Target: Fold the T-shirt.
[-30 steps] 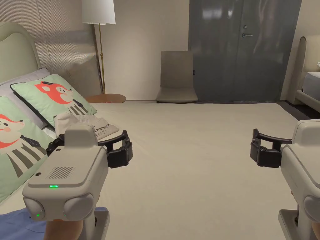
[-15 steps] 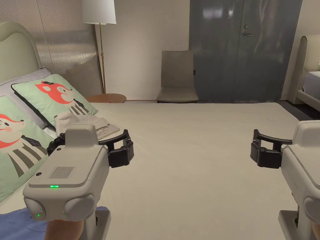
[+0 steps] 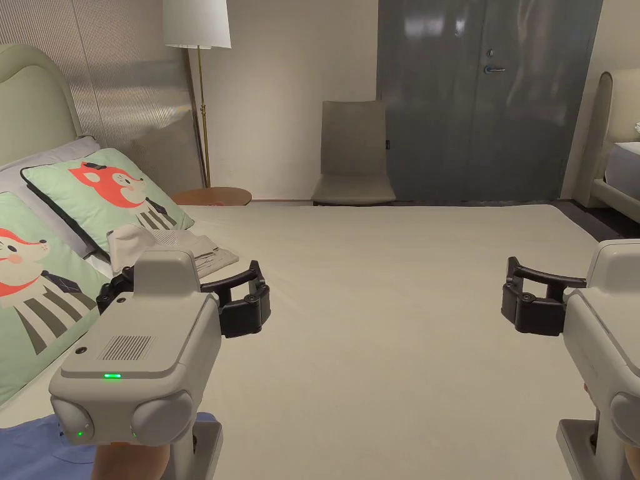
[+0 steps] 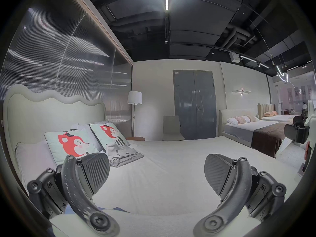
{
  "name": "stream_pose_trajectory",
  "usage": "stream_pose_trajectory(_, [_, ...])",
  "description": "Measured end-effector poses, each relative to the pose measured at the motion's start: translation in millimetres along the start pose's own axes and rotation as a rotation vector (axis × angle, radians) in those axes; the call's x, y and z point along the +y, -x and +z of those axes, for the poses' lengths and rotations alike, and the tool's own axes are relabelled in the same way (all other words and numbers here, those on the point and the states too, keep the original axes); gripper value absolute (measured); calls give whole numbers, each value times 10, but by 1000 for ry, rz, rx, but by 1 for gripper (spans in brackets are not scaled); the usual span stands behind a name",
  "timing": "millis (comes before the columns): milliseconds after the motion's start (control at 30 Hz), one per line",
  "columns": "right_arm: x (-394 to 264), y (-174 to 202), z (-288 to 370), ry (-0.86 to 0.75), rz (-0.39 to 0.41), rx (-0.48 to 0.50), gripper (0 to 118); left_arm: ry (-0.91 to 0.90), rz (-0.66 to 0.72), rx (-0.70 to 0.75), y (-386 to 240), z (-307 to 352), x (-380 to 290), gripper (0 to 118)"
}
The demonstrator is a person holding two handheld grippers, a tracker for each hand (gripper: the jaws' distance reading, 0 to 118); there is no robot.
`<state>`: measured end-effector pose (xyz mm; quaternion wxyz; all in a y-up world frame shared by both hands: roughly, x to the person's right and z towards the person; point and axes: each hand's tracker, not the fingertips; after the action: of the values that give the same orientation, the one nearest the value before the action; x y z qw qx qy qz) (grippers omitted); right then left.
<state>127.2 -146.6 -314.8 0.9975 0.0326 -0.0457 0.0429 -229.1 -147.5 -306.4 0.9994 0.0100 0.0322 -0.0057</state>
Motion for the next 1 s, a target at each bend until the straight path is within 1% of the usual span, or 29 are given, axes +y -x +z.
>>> stream_pose_trajectory(433, [9, -12, 17, -5, -2, -2, 118, -14, -4, 10, -27, 8, 21, 109])
stream_pose_trajectory(467, [10, -15, 21, -4, -4, 2, 118, -12, -4, 10, -30, 9, 19, 103])
stream_pose_trajectory(500, [9, -19, 27, -4, -3, 4, 114, -10, -5, 9, -35, 17, 18, 90])
stream_pose_trajectory(533, [7, -22, 42, -10, -5, 14, 102, -15, -9, 1, -46, 35, 16, 67])
stream_pose_trajectory(567, [5, -21, 64, -20, -5, 21, 72, -24, -13, -1, -61, 49, 12, 34])
stream_pose_trajectory(600, [7, -13, 75, -24, 0, 20, 41, -26, -21, 8, -82, 46, 12, 11])
stream_pose_trajectory(633, [15, -6, 70, -20, 7, 16, 12, -24, -27, 14, -97, 36, 13, 1])
stream_pose_trajectory(667, [18, 1, 63, -14, 19, 9, 2, -24, -26, 17, -101, 32, 12, 1])
stream_pose_trajectory(700, [12, 13, 65, -22, 24, -15, 1, -26, -21, 16, -100, 42, 11, 1])
stream_pose_trajectory(733, [9, 19, 85, -37, 20, -19, 1, -25, -13, 1, -92, 59, 17, 1])
stream_pose_trajectory(800, [29, 20, 93, -43, 11, 18, 1, -21, -3, -12, -77, 87, 32, 1])
stream_pose_trajectory(867, [48, 89, 68, -44, 18, 30, 1, -29, -10, 11, -36, 108, 40, 1])
stream_pose_trajectory(933, [74, 214, 29, -48, 14, 65, 1, -32, -19, 36, 79, 156, 67, 1])
stream_pose_trajectory(1000, [102, 407, -43, -54, -4, 121, 1, -33, -22, 77, 265, 247, 95, 1])
